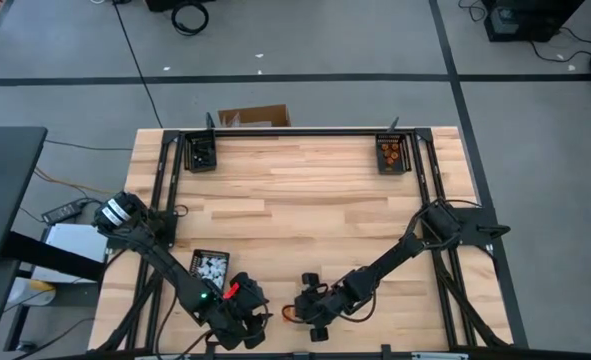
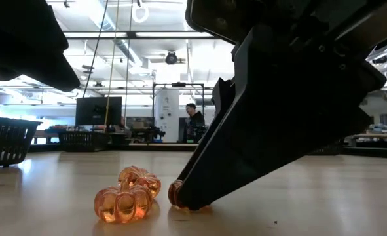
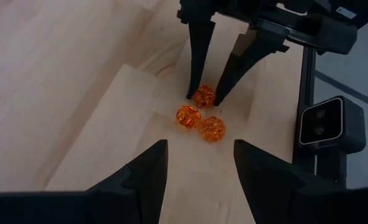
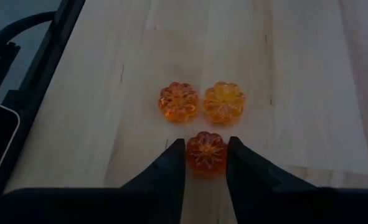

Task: Sort Halloween decoration
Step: Put the orange pumpkin toy into the top right black basket

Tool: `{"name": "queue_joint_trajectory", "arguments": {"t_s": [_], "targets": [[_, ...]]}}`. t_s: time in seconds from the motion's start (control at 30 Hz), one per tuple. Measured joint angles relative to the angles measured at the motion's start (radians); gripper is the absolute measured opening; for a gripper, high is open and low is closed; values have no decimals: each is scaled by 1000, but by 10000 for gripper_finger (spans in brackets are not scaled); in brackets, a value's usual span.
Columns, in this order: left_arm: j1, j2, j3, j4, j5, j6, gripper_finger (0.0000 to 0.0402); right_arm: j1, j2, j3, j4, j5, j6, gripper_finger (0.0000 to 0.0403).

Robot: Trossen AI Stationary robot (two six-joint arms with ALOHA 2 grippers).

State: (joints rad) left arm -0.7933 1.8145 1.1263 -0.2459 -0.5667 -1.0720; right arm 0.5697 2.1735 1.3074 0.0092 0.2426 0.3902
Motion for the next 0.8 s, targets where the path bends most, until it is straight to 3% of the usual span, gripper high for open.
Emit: {"name": "queue_joint_trajectory", "arguments": {"t_s": [0.27, 0.53, 0.8], "targets": [[-1, -4, 0, -2, 2, -2, 194, -1, -74, -6, -111, -1, 16, 108], [40, -14, 0, -14, 56, 51, 194, -36, -301, -23, -614, 217, 138, 108], [178, -18, 0, -22, 150, 183, 194, -279, -677, -291, -890, 237, 235, 108]]}}
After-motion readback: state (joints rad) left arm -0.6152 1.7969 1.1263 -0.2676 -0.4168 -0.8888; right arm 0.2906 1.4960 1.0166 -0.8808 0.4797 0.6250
